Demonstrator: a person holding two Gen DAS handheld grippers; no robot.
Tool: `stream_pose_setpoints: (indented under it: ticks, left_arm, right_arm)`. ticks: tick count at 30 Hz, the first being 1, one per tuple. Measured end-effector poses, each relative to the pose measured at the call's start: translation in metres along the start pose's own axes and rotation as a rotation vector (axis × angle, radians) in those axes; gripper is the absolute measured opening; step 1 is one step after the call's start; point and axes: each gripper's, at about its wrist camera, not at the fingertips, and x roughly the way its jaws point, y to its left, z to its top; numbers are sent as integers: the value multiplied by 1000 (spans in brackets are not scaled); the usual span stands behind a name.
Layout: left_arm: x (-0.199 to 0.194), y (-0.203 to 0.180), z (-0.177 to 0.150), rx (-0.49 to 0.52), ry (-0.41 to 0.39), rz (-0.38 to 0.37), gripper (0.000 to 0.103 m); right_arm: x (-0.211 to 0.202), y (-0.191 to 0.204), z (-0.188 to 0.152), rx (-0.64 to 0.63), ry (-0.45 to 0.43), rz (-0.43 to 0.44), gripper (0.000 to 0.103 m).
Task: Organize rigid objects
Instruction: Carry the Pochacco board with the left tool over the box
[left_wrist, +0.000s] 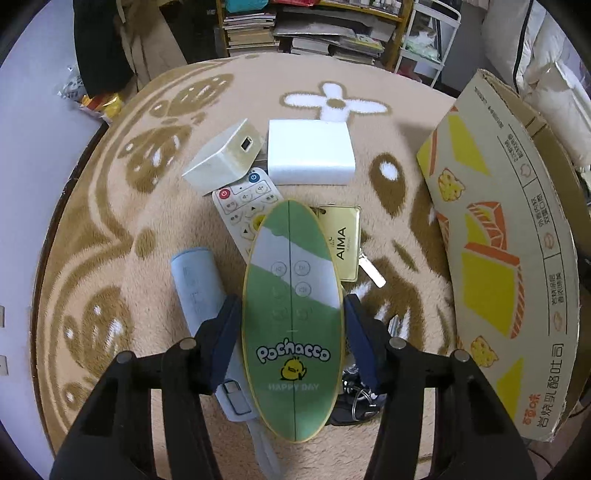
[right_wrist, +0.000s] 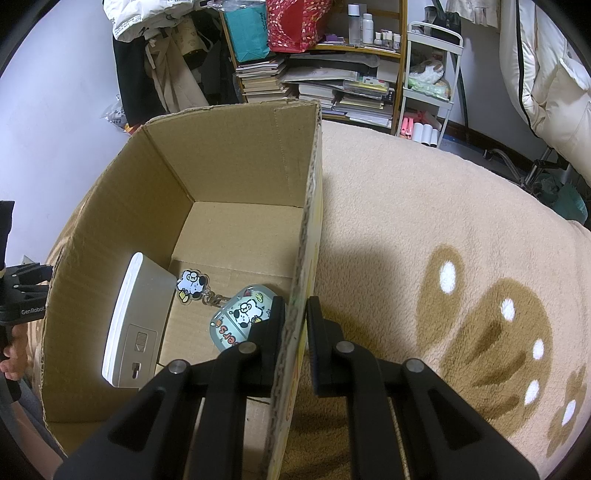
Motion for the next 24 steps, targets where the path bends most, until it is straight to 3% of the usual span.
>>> stream_pose_setpoints:
  ticks: [6,12,17,24]
  left_arm:
    - [-1,-4,-1,-5,-18,28,54]
    - [-14,-14,-3,24,-70,102,54]
    - [-37,-20,0,20,-124,154,54]
    - [-81,-45,0,92,-243,224,54]
  right_arm:
    - [0,0,0,-1,0,0,12]
    - [0,0,0,-1,0,-1,12]
    - [0,0,0,-3,0,-2,12]
    - [0,0,0,-2,0,-1,12]
